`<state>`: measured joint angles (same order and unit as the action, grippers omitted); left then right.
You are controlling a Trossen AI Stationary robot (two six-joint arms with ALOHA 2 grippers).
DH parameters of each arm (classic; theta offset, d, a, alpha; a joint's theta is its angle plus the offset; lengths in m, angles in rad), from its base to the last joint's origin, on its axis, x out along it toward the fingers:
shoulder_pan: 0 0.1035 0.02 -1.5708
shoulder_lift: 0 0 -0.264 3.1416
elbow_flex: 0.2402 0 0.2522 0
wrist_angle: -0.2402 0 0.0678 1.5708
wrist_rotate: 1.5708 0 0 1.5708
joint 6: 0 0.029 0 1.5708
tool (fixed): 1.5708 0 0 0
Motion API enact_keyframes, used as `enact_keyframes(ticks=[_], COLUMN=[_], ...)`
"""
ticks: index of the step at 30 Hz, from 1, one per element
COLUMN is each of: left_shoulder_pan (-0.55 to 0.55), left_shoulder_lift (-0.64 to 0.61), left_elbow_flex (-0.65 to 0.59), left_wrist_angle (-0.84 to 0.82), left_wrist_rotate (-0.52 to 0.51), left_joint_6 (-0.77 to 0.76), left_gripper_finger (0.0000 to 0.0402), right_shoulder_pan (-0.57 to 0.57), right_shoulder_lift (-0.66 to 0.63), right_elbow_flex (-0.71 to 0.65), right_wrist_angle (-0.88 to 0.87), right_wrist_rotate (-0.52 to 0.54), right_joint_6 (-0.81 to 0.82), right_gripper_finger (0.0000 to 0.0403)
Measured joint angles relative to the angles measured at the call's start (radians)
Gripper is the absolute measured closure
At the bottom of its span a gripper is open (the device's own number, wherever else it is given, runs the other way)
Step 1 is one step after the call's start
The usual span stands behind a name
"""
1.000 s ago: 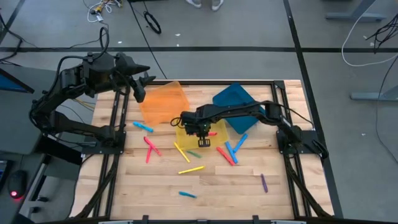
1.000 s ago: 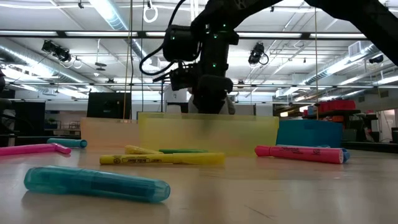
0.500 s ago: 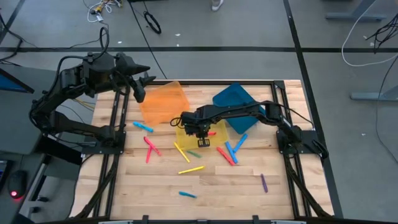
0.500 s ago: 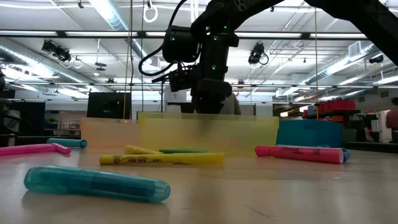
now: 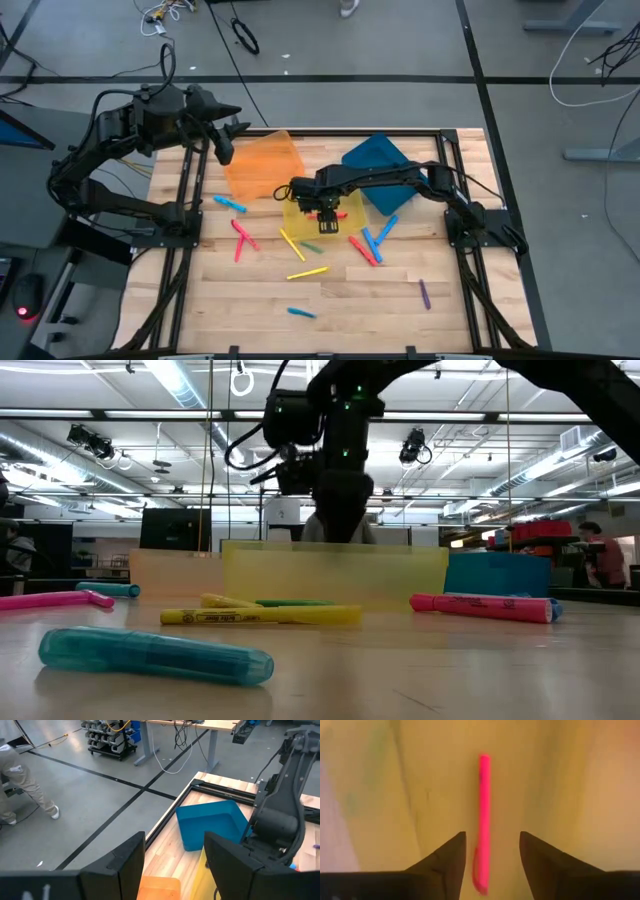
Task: Pick & Place Markers
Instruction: Put the medium pink highlighter pen into the yellow bin
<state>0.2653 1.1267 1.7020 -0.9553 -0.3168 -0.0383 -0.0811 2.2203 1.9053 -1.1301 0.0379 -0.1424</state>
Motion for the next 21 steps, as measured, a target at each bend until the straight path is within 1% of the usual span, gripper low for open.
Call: enact_keyframes(ticks=[4,9,15,21], left_shoulder_pan=[0.0,0.0,0.0,0.0], left_shoulder_lift=[0.0,0.0,0.0,0.0], left_elbow_flex=[0.0,0.0,0.0,0.001], left_wrist_angle=[-0.001,-0.039,-0.147,-0.323], left_wrist_rotate=[0.0,0.0,0.0,0.026], left_joint_6=[0.0,-0.008,-0.065,-0.145], left_gripper_finger=[0.0193,0.0193,0.0193,0.0193], right_shoulder_pan=[0.0,-0.001,-0.01,-0.017], right_shoulder_lift=[-0.058,-0.176,-0.305,-0.399], right_elbow_flex=[0.07,0.096,0.07,0.063], right_wrist_angle=[-0.081,-0.115,-0.109,-0.189], right_wrist_rotate=[0.035,0.037,0.066,0.144], right_joint_6=[0.037,0.131,0.249,0.367], right_gripper_finger=[0.023,0.0266,0.031,0.0334])
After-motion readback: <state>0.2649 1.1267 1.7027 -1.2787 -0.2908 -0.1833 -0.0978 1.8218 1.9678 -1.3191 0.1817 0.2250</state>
